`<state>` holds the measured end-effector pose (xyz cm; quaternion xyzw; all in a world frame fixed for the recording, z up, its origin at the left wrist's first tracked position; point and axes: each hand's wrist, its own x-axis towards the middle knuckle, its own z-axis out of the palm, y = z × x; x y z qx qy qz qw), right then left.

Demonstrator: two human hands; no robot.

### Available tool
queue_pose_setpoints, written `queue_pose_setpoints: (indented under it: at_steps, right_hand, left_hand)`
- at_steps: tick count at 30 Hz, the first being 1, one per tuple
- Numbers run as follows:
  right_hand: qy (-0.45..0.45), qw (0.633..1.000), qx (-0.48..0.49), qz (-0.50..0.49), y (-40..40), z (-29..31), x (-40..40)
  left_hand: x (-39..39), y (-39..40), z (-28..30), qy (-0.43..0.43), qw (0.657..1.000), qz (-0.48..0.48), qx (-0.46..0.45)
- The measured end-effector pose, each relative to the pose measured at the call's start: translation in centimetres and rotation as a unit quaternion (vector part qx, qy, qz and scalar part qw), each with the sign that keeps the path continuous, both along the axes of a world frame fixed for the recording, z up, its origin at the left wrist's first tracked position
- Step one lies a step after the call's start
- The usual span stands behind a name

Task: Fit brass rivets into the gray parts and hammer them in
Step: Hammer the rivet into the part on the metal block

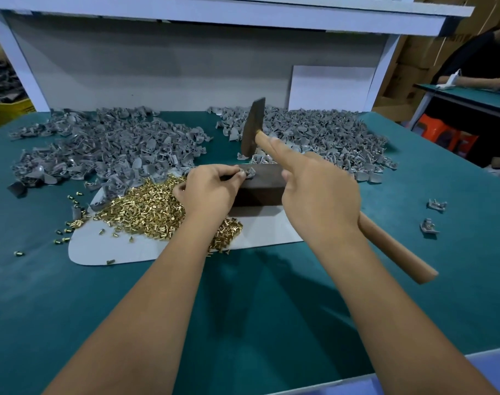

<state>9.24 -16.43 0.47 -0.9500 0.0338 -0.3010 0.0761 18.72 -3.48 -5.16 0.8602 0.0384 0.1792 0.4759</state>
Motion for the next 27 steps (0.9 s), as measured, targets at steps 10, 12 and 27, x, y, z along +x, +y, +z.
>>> queue_pose_setpoints:
  at_steps: [10,12,27]
  right_hand:
    - [-0.007,1.0,0.003,0.008,-0.2,0.1,0.2]
    - [0.035,0.999,-0.012,0.011,-0.7,0.2,0.4]
    - [-0.024,0.999,-0.033,0.024,-0.6,0.8,0.5]
  left_hand:
    - [0.1,0.2,-0.3,-0.007,1.0,-0.001,0.021]
    - [0.0,0.2,-0.2,-0.004,1.0,-0.01,0.019]
    - [0.1,-0.1,-0.1,0.012,1.0,0.005,0.016]
